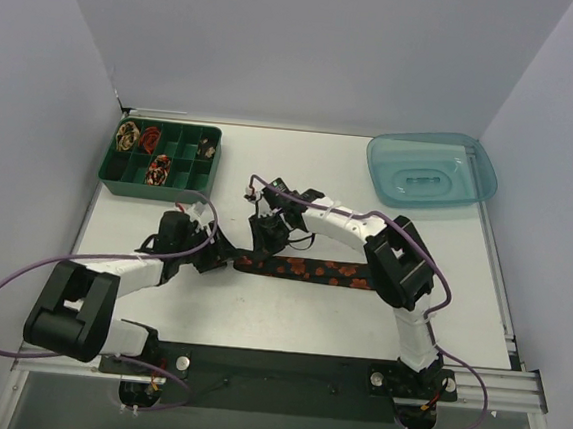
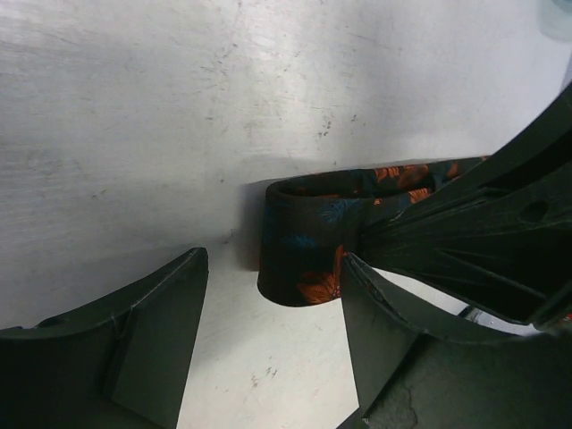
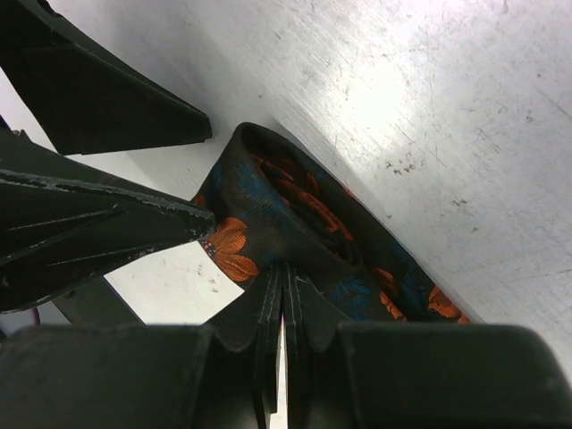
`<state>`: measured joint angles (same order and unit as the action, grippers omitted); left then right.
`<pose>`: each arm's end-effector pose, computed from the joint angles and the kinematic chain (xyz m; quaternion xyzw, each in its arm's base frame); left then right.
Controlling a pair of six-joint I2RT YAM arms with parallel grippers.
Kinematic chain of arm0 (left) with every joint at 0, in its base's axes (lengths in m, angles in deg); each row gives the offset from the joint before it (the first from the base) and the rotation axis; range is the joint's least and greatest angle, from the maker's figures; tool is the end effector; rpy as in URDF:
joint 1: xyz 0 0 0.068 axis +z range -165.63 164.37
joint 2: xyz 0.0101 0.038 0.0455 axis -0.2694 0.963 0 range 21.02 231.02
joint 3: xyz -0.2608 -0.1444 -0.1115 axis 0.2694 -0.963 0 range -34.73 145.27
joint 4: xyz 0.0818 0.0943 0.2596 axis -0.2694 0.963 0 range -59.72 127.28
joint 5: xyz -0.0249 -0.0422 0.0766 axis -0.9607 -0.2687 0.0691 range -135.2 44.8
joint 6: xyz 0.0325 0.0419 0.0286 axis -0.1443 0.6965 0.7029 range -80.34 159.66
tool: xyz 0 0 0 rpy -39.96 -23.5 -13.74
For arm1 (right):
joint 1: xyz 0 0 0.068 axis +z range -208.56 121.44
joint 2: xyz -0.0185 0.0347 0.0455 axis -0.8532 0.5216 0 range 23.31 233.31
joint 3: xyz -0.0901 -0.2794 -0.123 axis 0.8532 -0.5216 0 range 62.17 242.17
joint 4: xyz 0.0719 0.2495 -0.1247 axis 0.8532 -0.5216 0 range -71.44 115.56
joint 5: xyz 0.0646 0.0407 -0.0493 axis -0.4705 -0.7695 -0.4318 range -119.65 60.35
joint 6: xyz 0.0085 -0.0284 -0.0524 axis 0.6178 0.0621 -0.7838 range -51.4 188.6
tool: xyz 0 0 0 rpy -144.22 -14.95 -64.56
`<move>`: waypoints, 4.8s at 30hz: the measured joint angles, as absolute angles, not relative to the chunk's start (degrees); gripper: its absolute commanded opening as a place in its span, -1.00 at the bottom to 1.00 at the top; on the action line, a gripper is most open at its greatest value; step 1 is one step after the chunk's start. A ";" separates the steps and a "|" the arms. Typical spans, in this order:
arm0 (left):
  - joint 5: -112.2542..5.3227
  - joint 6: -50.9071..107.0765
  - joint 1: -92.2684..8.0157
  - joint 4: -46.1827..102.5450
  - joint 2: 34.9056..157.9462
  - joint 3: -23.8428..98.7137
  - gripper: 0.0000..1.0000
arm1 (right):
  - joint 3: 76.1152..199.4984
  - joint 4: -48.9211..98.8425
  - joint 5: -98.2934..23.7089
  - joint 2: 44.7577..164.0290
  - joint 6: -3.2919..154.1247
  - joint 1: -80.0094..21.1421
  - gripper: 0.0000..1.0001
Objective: Roll the ties
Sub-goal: Roll the tie at the center of the board.
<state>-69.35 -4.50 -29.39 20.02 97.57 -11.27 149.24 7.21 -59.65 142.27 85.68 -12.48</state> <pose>0.2324 -0.0759 0.1554 -0.1543 0.8867 -0.3573 0.2496 0.3350 0.3799 0.2054 -0.3127 0.8574 0.3793 0.1525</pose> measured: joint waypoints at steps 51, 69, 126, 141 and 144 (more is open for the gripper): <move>-56.47 8.25 -44.34 35.72 104.00 9.10 -0.52 | 147.49 7.75 -60.15 145.42 86.54 -14.64 -0.93; -38.94 10.80 -53.52 53.07 110.47 22.37 -0.53 | 148.21 7.73 -62.01 146.38 87.85 -15.40 -0.93; -13.22 15.22 -58.63 69.14 119.82 31.53 -0.53 | 139.38 3.99 -53.86 138.29 84.50 -22.79 -0.94; -10.40 15.33 -62.54 70.53 123.76 33.86 -0.53 | 135.91 4.15 -48.55 134.49 86.69 -28.71 -0.94; -10.24 15.30 -63.53 70.64 124.92 34.48 -0.46 | 135.71 4.21 -48.04 134.16 86.80 -29.61 -0.94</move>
